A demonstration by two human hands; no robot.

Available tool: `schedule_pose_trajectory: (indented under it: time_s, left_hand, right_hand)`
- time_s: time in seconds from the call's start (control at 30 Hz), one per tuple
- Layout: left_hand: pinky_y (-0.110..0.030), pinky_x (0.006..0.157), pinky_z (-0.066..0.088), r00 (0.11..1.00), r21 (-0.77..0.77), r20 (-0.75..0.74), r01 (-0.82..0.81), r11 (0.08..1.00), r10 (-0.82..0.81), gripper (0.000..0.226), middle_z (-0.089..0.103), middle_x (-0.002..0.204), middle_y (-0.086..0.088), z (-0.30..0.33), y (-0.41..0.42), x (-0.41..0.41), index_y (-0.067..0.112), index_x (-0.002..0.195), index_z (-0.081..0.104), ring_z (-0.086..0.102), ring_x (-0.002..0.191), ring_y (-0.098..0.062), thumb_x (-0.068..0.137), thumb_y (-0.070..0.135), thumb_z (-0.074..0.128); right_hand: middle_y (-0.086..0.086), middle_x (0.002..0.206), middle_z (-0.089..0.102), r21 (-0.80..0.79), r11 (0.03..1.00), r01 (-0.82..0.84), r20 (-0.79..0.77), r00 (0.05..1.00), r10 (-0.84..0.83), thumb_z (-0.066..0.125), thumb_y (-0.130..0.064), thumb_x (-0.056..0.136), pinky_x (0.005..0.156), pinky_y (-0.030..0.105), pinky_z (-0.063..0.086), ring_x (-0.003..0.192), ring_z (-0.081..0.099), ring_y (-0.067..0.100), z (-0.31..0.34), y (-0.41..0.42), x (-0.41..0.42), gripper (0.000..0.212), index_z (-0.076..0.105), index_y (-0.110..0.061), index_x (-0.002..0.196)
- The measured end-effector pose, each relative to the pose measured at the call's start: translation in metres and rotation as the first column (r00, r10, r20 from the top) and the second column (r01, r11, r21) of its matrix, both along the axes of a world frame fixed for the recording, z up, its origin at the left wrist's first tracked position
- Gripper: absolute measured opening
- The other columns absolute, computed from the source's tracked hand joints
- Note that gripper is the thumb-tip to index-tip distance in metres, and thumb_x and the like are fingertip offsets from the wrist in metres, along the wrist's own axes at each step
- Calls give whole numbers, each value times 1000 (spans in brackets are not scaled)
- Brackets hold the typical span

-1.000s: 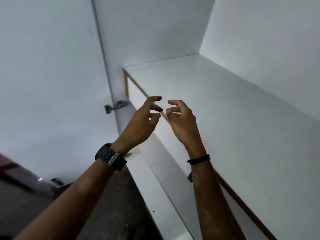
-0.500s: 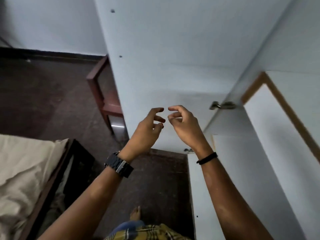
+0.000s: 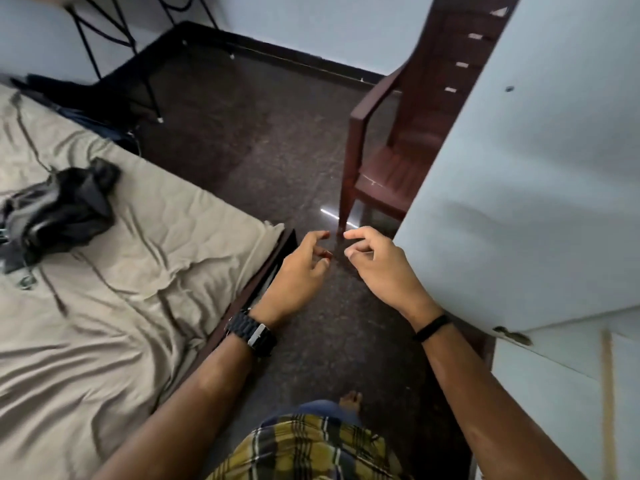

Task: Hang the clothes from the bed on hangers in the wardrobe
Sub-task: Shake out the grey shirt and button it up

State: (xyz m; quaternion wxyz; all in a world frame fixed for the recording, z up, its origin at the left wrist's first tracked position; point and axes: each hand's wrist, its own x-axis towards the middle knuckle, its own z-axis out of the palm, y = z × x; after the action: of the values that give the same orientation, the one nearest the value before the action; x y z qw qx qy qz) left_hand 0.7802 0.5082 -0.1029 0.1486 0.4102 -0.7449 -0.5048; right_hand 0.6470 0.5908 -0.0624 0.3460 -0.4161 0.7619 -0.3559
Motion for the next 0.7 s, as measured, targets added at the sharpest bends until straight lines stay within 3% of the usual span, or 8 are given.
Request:
schedule_pose_trajectory:
  time_s: [0.1, 0.17, 0.33, 0.43, 0.53, 0.7]
  left_hand:
    - [-38, 89, 49, 999, -3, 2, -53, 999, 53, 45, 60, 101, 3, -13, -16, 46, 20, 135, 43, 61, 91, -16, 93, 6, 51]
    - [-33, 83, 48, 998, -1, -3, -61, 998, 61, 44, 59, 101, 1, -16, -21, 76, 21, 134, 42, 59, 85, -13, 94, 6, 51]
    - [-20, 66, 43, 998, 36, 47, -52, 998, 50, 41, 58, 93, 11, -14, -40, 172, 34, 123, 41, 59, 74, -3, 93, 8, 50]
    - [-19, 68, 45, 993, 38, 66, -105, 994, 102, 41, 57, 96, 7, -13, -58, 209, 28, 129, 43, 60, 73, -1, 94, 8, 51]
    - [-28, 72, 48, 989, 65, 78, -133, 989, 128, 42, 58, 103, -1, -19, -77, 238, 25, 132, 41, 63, 83, -16, 94, 7, 50]
    - [-26, 73, 49, 986, 81, 111, -136, 987, 127, 42, 57, 104, 3, -39, -116, 269, 32, 128, 40, 59, 78, -6, 94, 11, 52]
  right_hand:
    - [-16, 90, 61, -5, 999, -39, 10, 999, 39, 53, -18, 95, 66, 0, 40, 82, 56, -5, -14, -23, 46, 27, 59, -25, 120]
    - [-11, 93, 63, -7, 999, -32, 40, 999, 33, 52, -18, 95, 65, 0, 39, 83, 56, -4, -21, -35, 74, 26, 60, -25, 119]
    - [-3, 102, 66, 12, 998, -68, 151, 986, 65, 50, -18, 96, 83, 25, 50, 96, 60, 11, -26, -65, 166, 25, 59, -25, 118]
    - [-2, 103, 64, 34, 993, -109, 175, 979, 102, 51, -18, 96, 81, 25, 49, 92, 59, 10, -30, -79, 203, 24, 60, -24, 118]
    - [-1, 104, 63, 61, 989, -133, 178, 977, 120, 51, -18, 97, 75, 21, 48, 89, 58, 9, -37, -97, 227, 24, 59, -22, 119]
    - [5, 105, 66, 79, 994, -76, 201, 978, 59, 50, -14, 95, 89, 33, 51, 98, 61, 14, -60, -139, 260, 24, 62, -17, 116]
